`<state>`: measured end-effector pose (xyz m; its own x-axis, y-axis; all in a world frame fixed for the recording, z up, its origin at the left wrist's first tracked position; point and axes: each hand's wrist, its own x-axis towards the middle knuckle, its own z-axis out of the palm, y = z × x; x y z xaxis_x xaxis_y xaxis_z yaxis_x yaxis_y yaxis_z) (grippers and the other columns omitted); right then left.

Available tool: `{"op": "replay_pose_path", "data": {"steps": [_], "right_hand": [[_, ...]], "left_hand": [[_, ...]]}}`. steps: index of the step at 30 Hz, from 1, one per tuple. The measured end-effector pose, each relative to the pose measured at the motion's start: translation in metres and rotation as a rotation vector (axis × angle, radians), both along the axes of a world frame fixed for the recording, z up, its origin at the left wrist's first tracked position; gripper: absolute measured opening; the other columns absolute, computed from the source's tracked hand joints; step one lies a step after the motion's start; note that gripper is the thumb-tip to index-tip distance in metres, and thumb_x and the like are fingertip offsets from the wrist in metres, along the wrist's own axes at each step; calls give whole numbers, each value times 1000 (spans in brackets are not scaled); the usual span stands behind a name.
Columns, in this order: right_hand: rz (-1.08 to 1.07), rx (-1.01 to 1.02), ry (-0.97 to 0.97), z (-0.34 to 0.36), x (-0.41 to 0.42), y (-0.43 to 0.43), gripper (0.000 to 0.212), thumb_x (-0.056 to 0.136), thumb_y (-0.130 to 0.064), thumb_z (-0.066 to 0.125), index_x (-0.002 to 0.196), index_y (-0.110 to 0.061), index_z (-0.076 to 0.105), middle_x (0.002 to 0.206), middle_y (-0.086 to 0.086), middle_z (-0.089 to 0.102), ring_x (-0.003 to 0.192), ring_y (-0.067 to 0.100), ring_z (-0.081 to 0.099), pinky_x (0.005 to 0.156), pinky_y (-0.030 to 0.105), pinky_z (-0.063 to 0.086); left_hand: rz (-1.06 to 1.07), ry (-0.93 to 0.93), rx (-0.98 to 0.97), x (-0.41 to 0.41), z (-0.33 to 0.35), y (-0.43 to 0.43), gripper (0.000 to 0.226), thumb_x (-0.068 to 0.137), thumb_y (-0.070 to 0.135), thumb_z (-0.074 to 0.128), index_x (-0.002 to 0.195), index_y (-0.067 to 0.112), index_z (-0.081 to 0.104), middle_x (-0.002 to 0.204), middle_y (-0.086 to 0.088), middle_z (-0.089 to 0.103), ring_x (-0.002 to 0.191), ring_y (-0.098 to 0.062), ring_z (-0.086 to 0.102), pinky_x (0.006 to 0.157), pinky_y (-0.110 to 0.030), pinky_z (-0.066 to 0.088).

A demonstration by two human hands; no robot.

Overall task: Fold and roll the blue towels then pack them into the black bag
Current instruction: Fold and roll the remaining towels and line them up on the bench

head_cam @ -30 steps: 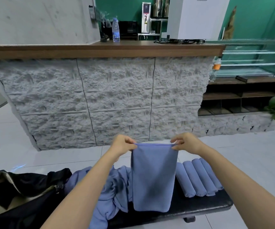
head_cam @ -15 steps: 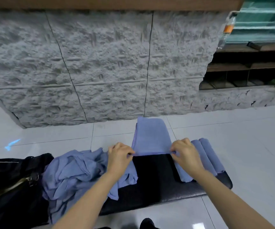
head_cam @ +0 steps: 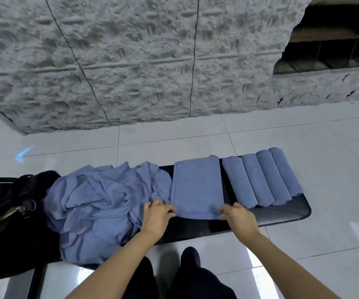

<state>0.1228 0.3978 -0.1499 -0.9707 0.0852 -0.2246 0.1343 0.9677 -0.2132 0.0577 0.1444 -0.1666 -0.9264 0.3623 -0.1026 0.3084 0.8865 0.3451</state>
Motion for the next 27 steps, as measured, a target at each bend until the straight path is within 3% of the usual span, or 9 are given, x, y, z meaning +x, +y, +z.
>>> {"op": "replay_pose_path", "data": {"steps": [3, 8, 10, 13, 16, 18, 20, 24, 27], "right_hand": [[-66, -62, -65, -1, -11, -6, 14, 91, -11, 49, 104, -17, 50, 82, -1, 49, 77, 20, 50, 58, 27, 33], [-133, 11, -34, -6, -24, -16, 10, 88, -4, 50, 87, -11, 56, 84, 6, 54, 85, 23, 51, 45, 25, 27], [-53, 66, 76, -12, -24, -16, 15, 72, 4, 68, 79, -7, 61, 84, 6, 55, 84, 25, 53, 47, 27, 33], [172, 127, 129, -18, -15, -15, 43, 31, 15, 78, 61, -10, 59, 69, 4, 56, 64, 25, 54, 47, 28, 35], [336, 157, 239, -23, -4, -8, 36, 40, 13, 75, 63, -11, 59, 71, 4, 57, 66, 23, 53, 54, 30, 38], [395, 156, 267, -27, 1, -3, 19, 60, -6, 77, 70, -12, 63, 78, 2, 60, 72, 23, 54, 59, 32, 39], [405, 155, 282, -31, 3, 0, 18, 66, -18, 78, 77, -13, 64, 84, 2, 62, 75, 23, 56, 60, 33, 41], [365, 196, 369, -33, -4, -2, 26, 58, 6, 71, 72, -13, 59, 79, 2, 62, 69, 24, 54, 56, 32, 36], [321, 179, 374, -27, -7, 0, 32, 50, 12, 70, 68, -11, 59, 69, 2, 61, 63, 23, 53, 52, 30, 38]], "left_hand": [[223, -165, 29, -1, -1, 8, 13, 92, 29, 55, 97, 34, 66, 101, 12, 67, 106, -10, 55, 77, -28, 22], [328, -196, -60, -11, 9, 27, 10, 85, 26, 56, 93, 30, 62, 95, 9, 64, 102, -16, 54, 80, -33, 25], [235, -63, -103, -14, 11, 29, 11, 78, 21, 66, 87, 26, 60, 93, 6, 58, 99, -18, 51, 76, -32, 25], [-201, 169, -240, -16, 4, 27, 34, 41, 0, 83, 61, 20, 62, 72, 3, 53, 72, -21, 52, 65, -31, 19], [-437, 266, -346, -11, -8, 17, 29, 47, 4, 80, 68, 18, 66, 73, 3, 55, 72, -21, 47, 65, -31, 21], [-520, 301, -310, -8, -10, 10, 17, 63, 20, 76, 77, 17, 68, 80, 3, 59, 76, -21, 50, 67, -32, 25], [-529, 324, -310, -7, -8, 9, 22, 66, 27, 74, 83, 16, 67, 85, 3, 60, 79, -20, 52, 68, -32, 26], [-463, 326, -322, -8, -6, 19, 31, 52, -1, 74, 73, 16, 61, 74, 2, 55, 72, -21, 46, 65, -31, 23], [-383, 279, -269, -5, -5, 24, 27, 54, -1, 75, 68, 17, 61, 64, 3, 54, 68, -21, 49, 66, -31, 23]]}}
